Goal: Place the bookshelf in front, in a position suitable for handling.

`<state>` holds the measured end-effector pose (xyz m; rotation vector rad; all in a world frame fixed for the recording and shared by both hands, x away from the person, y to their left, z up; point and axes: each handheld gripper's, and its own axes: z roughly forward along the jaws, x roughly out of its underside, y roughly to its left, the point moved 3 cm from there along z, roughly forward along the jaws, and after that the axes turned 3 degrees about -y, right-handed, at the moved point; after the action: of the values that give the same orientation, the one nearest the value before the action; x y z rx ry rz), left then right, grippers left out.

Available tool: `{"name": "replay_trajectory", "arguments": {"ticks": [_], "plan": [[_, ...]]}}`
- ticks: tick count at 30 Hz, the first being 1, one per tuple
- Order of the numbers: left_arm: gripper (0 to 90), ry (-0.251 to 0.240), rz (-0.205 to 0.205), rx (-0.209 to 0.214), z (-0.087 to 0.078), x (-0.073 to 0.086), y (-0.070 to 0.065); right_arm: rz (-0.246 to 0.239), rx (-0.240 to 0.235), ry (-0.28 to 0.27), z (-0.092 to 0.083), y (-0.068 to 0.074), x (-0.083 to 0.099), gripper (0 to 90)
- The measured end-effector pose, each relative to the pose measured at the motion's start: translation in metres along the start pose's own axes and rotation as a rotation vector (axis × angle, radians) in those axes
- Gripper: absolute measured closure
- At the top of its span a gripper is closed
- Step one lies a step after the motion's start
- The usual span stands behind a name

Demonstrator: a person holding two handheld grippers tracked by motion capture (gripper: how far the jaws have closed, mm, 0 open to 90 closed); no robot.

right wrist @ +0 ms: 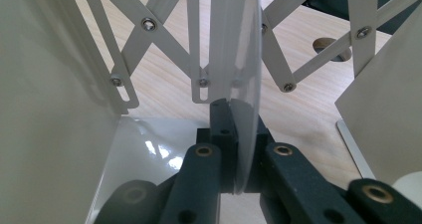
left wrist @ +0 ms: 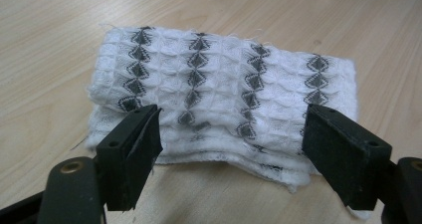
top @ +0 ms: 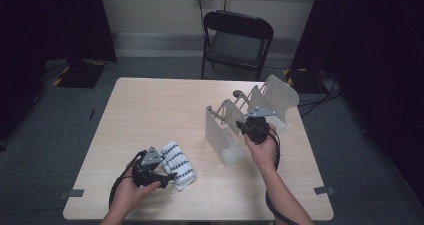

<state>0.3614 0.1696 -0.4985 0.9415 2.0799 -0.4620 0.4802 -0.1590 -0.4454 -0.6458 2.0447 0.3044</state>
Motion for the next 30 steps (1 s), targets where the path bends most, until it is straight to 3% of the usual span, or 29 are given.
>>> {"name": "replay_trajectory", "arguments": {"ticks": [8, 15, 17, 26, 30], "plan": [[23.3, 0.009, 0.000, 0.006, 0.001, 0.000, 0.001, -0.007, -0.017, 0.024, 0.010, 0.000, -0.003, 72.0], [23.5, 0.012, -0.001, 0.007, 0.003, -0.001, 0.002, 0.042, -0.010, 0.059, 0.020, -0.001, -0.007, 58.5], [23.6, 0.014, 0.001, 0.010, 0.005, 0.000, 0.002, 0.052, -0.027, 0.058, 0.021, -0.002, -0.009, 57.9], [23.6, 0.016, -0.003, 0.014, 0.006, -0.001, 0.004, 0.081, -0.070, 0.079, 0.029, -0.004, -0.013, 84.9], [23.6, 0.008, 0.011, 0.010, 0.004, -0.007, 0.004, 0.044, -0.053, 0.082, 0.030, -0.006, -0.012, 90.0]]}}
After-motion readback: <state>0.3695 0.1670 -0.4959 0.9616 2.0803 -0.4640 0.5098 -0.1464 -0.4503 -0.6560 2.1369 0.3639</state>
